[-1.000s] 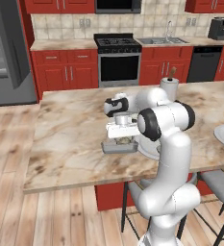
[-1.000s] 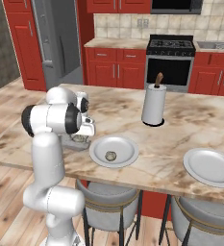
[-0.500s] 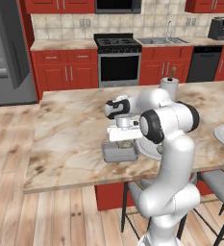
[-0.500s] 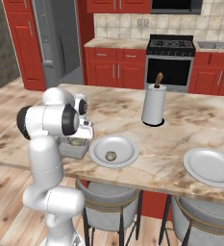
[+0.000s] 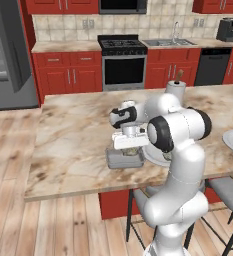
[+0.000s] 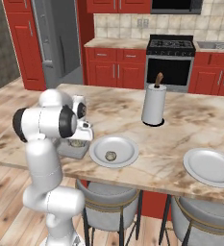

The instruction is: Place two dumplings into each of the tupperware containers and then place the containers in the fridge.

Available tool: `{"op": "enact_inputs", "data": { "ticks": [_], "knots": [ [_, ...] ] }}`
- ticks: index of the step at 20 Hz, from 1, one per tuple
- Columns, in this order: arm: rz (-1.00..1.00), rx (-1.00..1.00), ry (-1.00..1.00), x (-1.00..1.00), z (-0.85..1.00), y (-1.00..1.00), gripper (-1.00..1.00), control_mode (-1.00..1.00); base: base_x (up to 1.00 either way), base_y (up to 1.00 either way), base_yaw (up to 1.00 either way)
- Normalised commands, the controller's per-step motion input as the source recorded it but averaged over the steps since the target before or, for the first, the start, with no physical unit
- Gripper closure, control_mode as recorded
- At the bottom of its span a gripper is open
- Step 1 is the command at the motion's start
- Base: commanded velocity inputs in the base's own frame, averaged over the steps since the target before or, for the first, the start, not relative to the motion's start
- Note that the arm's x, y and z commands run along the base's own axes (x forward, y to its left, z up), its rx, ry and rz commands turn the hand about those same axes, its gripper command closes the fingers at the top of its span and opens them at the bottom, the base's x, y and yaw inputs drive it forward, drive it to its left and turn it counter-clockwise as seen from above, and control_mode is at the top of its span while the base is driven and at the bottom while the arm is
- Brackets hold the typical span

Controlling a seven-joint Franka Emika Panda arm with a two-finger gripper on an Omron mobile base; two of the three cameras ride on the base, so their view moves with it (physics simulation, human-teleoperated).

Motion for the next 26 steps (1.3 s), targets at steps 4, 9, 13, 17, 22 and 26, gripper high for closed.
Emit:
{"op": "enact_inputs", "data": {
  "ticks": [4,9,13,17,22,26],
  "knots": [
    [0.0,0.0,-0.1,-0.25,-0.18,0.0,1.0,-1.0,0.0,0.0,0.0],
    [0.0,0.0,-0.02,-0.25,-0.02,0.0,1.0,-1.0,0.0,0.0,0.0],
    [0.0,0.0,0.0,-0.02,0.0,0.0,-1.0,-1.0,0.0,0.0,0.0],
    [0.0,0.0,-0.03,0.0,0.17,0.0,-1.0,-1.0,0.0,0.0,0.0],
    [0.0,0.0,0.03,0.0,0.44,-0.01,-1.0,-1.0,0.0,0.0,0.0],
    [0.0,0.0,0.03,0.0,0.62,-0.22,-1.0,-1.0,0.0,0.0,0.0]
  ]
}}
